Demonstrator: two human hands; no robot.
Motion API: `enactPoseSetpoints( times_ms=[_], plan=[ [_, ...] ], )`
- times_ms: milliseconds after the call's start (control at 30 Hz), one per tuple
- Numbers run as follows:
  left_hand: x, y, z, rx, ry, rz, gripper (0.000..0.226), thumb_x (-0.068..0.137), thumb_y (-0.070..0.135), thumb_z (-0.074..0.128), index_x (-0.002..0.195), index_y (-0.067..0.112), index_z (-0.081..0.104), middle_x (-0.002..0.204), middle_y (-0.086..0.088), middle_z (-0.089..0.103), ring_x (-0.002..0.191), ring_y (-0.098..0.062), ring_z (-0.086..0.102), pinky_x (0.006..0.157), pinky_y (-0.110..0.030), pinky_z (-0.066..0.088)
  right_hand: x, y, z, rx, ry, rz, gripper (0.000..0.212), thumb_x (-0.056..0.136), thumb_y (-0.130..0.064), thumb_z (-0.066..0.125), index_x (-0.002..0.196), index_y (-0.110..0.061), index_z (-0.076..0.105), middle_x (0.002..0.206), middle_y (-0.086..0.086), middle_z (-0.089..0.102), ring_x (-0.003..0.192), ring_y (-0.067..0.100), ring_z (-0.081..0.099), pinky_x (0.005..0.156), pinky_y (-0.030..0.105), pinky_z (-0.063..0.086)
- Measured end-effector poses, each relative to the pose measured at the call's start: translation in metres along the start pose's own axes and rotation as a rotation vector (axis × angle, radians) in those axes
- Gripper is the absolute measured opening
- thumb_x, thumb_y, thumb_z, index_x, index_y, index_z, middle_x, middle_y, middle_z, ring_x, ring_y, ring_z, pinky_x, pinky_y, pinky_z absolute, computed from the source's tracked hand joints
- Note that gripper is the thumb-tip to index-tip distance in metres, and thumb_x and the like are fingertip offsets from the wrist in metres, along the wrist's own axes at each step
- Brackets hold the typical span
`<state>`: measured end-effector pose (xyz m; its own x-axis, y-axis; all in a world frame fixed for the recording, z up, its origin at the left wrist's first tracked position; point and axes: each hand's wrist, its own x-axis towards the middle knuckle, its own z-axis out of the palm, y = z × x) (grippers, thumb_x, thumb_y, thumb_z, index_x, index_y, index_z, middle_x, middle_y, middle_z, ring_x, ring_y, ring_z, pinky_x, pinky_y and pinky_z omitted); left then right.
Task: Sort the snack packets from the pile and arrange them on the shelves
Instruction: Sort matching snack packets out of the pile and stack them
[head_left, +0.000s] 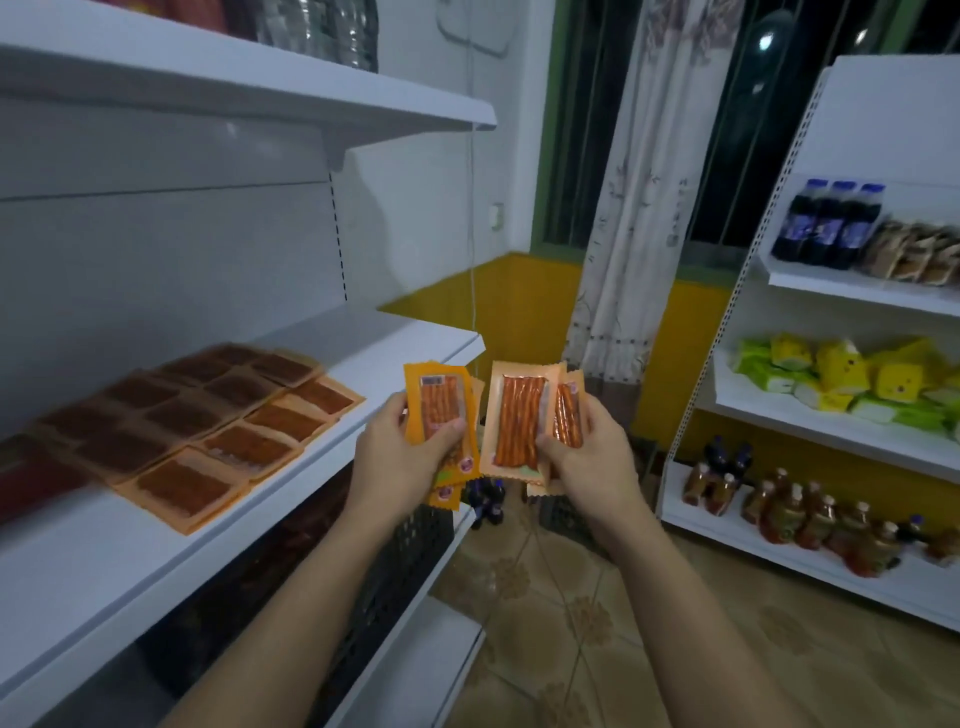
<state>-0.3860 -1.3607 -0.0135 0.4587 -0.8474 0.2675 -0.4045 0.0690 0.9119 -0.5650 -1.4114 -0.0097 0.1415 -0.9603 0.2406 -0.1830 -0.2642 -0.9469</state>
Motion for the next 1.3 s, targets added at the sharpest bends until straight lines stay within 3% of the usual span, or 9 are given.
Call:
enactPoseSetpoints(
  times_ms=[267, 500, 600, 733, 867, 1000, 1133, 1200, 1300],
  plan=[
    [0.133, -0.014, 0.009, -0.057, 0.081, 0.013, 0.026, 0.087, 0.035, 0.072, 0.109, 0.030, 0.060, 0.094, 0.015, 0.067, 0.083, -0.001, 0.065, 0.066, -0.020, 0.050, 0.137, -0.009, 0.052, -0.035, -0.116, -0.060, 0.036, 0.089, -0.005, 0.066, 0.120, -0.021, 0.059, 0.110, -0.003, 0.070, 0.102, 0.012, 0.067, 0.093, 0.046, 0.054],
    [0.194, -0.037, -0.022, 0.018, 0.198, -0.018, 0.029, 0.087, 0.036, 0.072, 0.109, 0.030, 0.055, 0.096, 0.012, 0.068, 0.084, -0.008, 0.067, 0.075, -0.030, 0.055, 0.204, -0.012, 0.124, 0.127, -0.277, -0.073, 0.030, 0.092, -0.003, 0.061, 0.110, -0.027, 0.060, 0.106, -0.004, 0.071, 0.100, 0.013, 0.068, 0.086, 0.035, 0.057],
    [0.203, -0.046, -0.045, 0.066, 0.322, -0.033, 0.032, 0.086, 0.031, 0.075, 0.108, 0.028, 0.053, 0.086, 0.018, 0.061, 0.078, 0.001, 0.061, 0.066, -0.014, 0.047, 0.222, -0.016, 0.163, 0.178, -0.375, -0.074, 0.033, 0.091, -0.002, 0.059, 0.115, -0.025, 0.061, 0.107, -0.001, 0.072, 0.100, 0.016, 0.069, 0.089, 0.046, 0.057],
    [0.207, -0.056, -0.080, 0.118, 0.503, -0.097, 0.037, 0.083, 0.037, 0.076, 0.111, 0.025, 0.055, 0.087, 0.019, 0.060, 0.080, -0.005, 0.060, 0.065, -0.017, 0.042, 0.239, -0.028, 0.212, 0.234, -0.516, -0.125, 0.036, 0.086, 0.005, 0.057, 0.103, -0.026, 0.065, 0.097, 0.004, 0.073, 0.092, 0.023, 0.071, 0.087, 0.052, 0.056],
    [0.208, -0.065, -0.113, 0.163, 0.664, -0.190, 0.036, 0.085, 0.033, 0.074, 0.112, 0.025, 0.053, 0.097, 0.011, 0.063, 0.092, -0.014, 0.062, 0.079, -0.026, 0.049, 0.251, -0.036, 0.254, 0.351, -0.626, -0.136, 0.041, 0.082, 0.012, 0.054, 0.101, -0.021, 0.067, 0.094, 0.005, 0.073, 0.091, 0.025, 0.070, 0.079, 0.036, 0.056],
    [0.211, -0.067, -0.124, 0.184, 0.809, -0.248, 0.028, 0.088, 0.031, 0.071, 0.105, 0.024, 0.051, 0.084, 0.014, 0.058, 0.072, 0.000, 0.055, 0.057, -0.006, 0.042, 0.264, -0.041, 0.284, 0.458, -0.807, -0.093, 0.042, 0.087, 0.016, 0.045, 0.112, -0.012, 0.064, 0.096, 0.007, 0.072, 0.086, 0.017, 0.072, 0.066, 0.023, 0.054],
    [0.223, -0.065, -0.129, 0.145, 0.996, -0.322, 0.039, 0.079, 0.045, 0.075, 0.106, 0.023, 0.056, 0.096, -0.003, 0.070, 0.085, -0.030, 0.069, 0.079, -0.050, 0.057, 0.287, -0.050, 0.310, 0.568, -0.922, -0.036, 0.042, 0.092, 0.013, 0.043, 0.102, -0.019, 0.067, 0.094, 0.002, 0.073, 0.085, 0.016, 0.071, 0.067, 0.027, 0.057],
    [0.228, -0.068, -0.130, 0.133, 1.040, -0.346, 0.051, 0.069, 0.058, 0.072, 0.107, 0.027, 0.055, 0.094, -0.003, 0.071, 0.084, -0.031, 0.070, 0.076, -0.055, 0.057, 0.298, -0.053, 0.319, 0.600, -1.021, -0.013, 0.046, 0.089, 0.016, 0.040, 0.099, -0.019, 0.068, 0.089, 0.002, 0.074, 0.082, 0.017, 0.071, 0.068, 0.031, 0.058],
    [0.236, -0.061, -0.118, 0.138, 1.084, -0.362, 0.030, 0.087, 0.038, 0.068, 0.107, 0.019, 0.056, 0.093, -0.006, 0.068, 0.087, -0.029, 0.067, 0.078, -0.053, 0.057, 0.303, -0.051, 0.334, 0.576, -1.168, -0.013, 0.044, 0.085, 0.016, 0.040, 0.094, -0.015, 0.071, 0.083, 0.001, 0.074, 0.077, 0.018, 0.071, 0.063, 0.028, 0.056]
  ],
)
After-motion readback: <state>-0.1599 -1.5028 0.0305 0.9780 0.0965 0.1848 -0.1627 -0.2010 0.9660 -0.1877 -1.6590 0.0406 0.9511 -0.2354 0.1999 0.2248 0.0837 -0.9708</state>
